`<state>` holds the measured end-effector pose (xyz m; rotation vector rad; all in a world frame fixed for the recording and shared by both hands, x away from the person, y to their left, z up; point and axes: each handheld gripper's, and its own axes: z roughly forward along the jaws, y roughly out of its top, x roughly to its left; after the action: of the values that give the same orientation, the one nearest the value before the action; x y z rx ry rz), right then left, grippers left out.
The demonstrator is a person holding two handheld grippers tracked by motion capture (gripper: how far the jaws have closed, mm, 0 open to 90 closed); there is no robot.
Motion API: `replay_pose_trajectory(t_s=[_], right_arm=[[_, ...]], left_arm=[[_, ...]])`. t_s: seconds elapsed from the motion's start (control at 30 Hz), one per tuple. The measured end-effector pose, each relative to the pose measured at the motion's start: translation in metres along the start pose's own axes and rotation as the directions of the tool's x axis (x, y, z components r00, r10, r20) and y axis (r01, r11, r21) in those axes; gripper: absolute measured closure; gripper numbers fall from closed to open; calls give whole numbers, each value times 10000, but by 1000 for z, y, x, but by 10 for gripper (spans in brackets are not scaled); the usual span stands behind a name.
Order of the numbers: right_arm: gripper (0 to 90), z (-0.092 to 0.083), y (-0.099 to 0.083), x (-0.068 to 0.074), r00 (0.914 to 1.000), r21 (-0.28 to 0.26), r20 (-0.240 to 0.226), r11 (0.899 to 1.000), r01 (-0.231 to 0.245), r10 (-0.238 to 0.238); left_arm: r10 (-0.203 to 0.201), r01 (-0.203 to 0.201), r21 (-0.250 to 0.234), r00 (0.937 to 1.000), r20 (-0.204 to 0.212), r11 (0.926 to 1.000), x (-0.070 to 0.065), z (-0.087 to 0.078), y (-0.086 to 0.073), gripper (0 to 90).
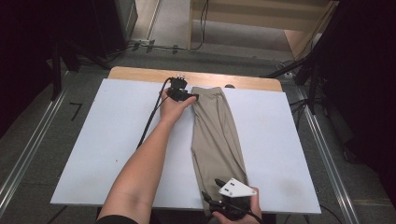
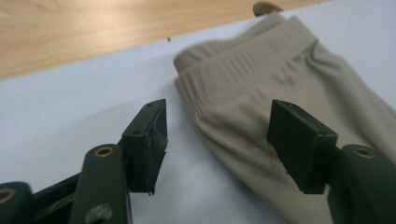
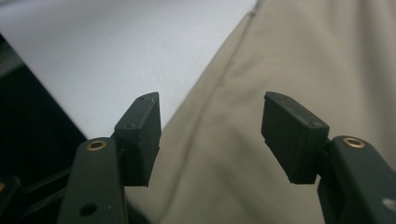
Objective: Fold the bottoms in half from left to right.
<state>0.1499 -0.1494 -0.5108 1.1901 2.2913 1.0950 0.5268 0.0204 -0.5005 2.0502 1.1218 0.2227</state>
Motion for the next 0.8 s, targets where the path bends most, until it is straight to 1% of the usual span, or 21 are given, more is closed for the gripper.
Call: replay_pose_trajectory(t_s=[0.03,0.07,0.1,0.13,0.17,0.2,0.23,0.3,0.37,0.4,0.43,0.47,0.5,0.53,0.57,0.6,0.63,0.67,0.7,0.73,0.8], right_arm=[[371,9,2,3,9987,232,516,9997,-11,-1],[371,13,3,3,9982,369,598,9993,-59,37],[371,13,3,3,9982,369,598,9993,-59,37],[382,17,3,0,9984,573,564,9983,-130,98],[416,17,3,-1,9986,542,522,9985,-118,90],[487,17,3,-2,9985,593,544,9982,-69,37],[534,16,3,-3,9972,672,750,9977,-1,-50],[615,16,5,-5,9979,817,634,9966,79,-131],[718,17,7,-6,9987,901,359,9954,332,-365],[718,17,7,-6,9987,901,359,9954,332,-365],[838,18,9,-1,9966,1012,498,9930,606,-659],[838,18,9,-1,9966,1012,498,9930,606,-659],[852,18,10,1,9951,1086,623,9916,703,-774],[866,19,13,4,9929,1272,756,9885,819,-920],[866,19,13,4,9929,1272,756,9885,819,-920],[874,18,13,-2,9978,1197,429,9918,458,-512],[874,18,13,-2,9978,1197,429,9918,458,-512],[878,17,11,-11,9999,985,-114,9951,-48,59],[880,16,10,-13,9994,915,-237,9955,-232,255],[880,16,9,-14,9991,836,-272,9961,-293,317],[882,15,11,-12,9995,698,-262,9975,-145,164]], left_arm=[[-275,275,-8,9996,95,9996,-1,4,-3,402],[-275,275,-8,9996,95,9996,-1,4,-3,426],[-488,491,-137,9986,180,9987,-2,5,-5,426],[-813,817,-325,9966,141,9961,-4,6,-6,467],[-813,817,-325,9966,141,9961,-4,6,-6,492],[-831,834,-333,9965,109,9960,-5,7,-6,512],[-590,585,-294,9981,-175,9979,-8,8,-6,547],[-578,573,-284,9982,-187,9980,-9,8,-7,632],[-634,633,-211,9980,-27,9978,-9,9,-7,711],[-634,633,-211,9980,-27,9978,-9,9,-7,752],[-592,592,-73,9982,19,9982,-11,9,-7,789],[-592,592,-73,9982,19,9982,-11,9,-7,821],[-558,558,-55,9984,-11,9984,-12,9,-7,821],[-499,499,8,9987,-31,9988,-14,9,-7,857],[-499,499,8,9987,-31,9988,-14,9,-7,864],[-695,696,-30,9975,87,9976,-13,8,-6,869],[-695,696,-30,9975,87,9976,-13,8,-6,872],[-808,809,-35,9965,197,9967,-11,6,-4,875],[-688,688,1,9974,207,9976,-10,4,-3,877],[-605,606,-23,9979,240,9982,-9,2,-1,878],[-512,515,-98,9982,298,9986,-6,-3,2,879]])
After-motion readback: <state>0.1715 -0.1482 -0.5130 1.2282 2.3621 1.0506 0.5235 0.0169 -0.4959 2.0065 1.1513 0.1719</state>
